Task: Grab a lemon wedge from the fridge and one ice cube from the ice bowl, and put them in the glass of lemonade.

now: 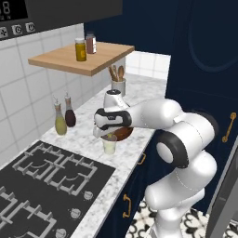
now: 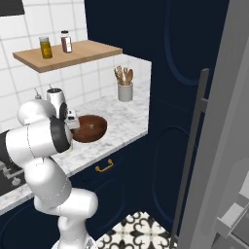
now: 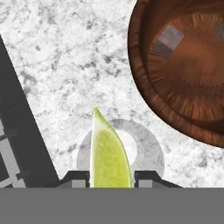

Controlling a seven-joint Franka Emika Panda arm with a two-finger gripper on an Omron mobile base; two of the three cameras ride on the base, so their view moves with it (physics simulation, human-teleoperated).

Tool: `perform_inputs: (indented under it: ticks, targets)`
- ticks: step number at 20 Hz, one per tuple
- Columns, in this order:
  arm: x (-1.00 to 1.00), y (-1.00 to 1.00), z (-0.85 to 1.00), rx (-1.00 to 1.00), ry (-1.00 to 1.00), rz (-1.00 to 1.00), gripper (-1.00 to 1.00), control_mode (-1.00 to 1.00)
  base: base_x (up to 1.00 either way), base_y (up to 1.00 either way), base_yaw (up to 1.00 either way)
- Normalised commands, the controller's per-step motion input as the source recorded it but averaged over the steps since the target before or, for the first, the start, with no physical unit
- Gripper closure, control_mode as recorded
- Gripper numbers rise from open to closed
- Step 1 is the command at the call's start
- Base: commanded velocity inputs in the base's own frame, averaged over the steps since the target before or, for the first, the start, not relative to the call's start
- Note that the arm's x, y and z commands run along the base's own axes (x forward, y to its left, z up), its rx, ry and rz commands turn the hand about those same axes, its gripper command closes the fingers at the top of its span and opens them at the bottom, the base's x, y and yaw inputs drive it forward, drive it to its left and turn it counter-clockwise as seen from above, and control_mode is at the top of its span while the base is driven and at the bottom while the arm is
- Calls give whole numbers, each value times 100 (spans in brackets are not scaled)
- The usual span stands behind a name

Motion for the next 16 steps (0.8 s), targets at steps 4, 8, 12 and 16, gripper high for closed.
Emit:
perform_inputs:
  ticks: [4,8,12,16]
  targets:
    - [0,0,0,0,0,0,-100,-100,0,0,0]
    - [0,-2,2,0,0,0,-100,-100,0,0,0]
    - [0,-12,18,8,0,0,-100,-100,0,0,0]
    - [-6,-15,19,10,-3,0,-100,-100,0,0,0]
